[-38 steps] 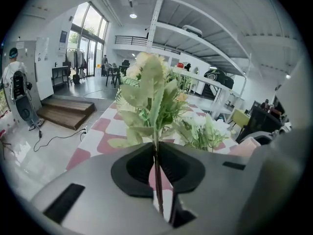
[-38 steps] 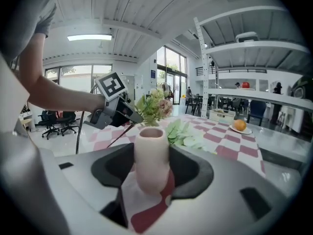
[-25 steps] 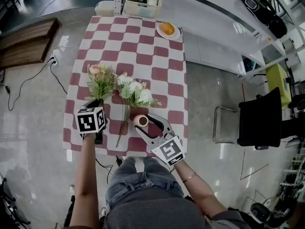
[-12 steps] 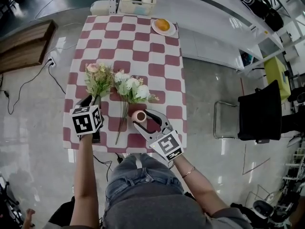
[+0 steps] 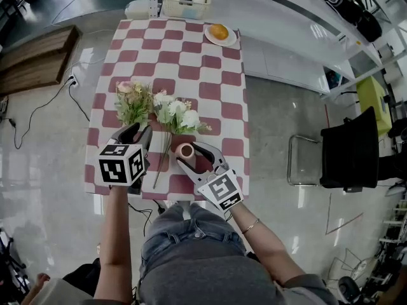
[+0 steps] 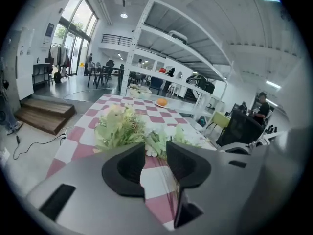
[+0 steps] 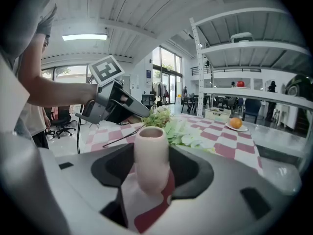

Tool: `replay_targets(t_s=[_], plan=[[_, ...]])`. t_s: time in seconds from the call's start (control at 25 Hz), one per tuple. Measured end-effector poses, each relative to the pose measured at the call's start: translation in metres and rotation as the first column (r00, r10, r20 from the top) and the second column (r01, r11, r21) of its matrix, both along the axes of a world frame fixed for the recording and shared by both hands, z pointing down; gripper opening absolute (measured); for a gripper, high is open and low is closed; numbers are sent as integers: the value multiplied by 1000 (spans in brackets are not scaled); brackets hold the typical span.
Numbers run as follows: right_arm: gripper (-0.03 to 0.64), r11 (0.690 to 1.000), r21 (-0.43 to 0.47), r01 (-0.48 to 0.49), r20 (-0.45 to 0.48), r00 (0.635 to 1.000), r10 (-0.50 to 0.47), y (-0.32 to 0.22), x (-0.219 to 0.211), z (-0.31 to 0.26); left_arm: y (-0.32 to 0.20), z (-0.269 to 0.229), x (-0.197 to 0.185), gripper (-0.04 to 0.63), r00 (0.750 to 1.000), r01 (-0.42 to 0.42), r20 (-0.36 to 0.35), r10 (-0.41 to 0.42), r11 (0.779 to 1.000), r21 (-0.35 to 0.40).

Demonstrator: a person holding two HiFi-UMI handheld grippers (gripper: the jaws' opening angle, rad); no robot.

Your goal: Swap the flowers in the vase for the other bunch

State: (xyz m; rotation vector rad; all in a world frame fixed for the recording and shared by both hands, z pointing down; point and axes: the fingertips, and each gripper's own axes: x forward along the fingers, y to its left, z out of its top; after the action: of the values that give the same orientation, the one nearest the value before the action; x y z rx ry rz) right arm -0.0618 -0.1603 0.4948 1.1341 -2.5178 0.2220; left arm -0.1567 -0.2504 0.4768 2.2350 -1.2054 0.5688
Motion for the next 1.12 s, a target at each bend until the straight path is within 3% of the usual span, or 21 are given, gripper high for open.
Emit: replay_targets(t_s=[0.48, 1.12], plan=[[235, 1000, 4, -3, 6, 1000, 3, 0, 1, 1, 16, 41, 54, 204, 994, -109, -17, 108, 989, -105], [235, 1000, 3, -7, 2, 1000, 7, 0, -1, 3, 14, 82, 74, 224, 978, -172, 82, 193, 962, -211]])
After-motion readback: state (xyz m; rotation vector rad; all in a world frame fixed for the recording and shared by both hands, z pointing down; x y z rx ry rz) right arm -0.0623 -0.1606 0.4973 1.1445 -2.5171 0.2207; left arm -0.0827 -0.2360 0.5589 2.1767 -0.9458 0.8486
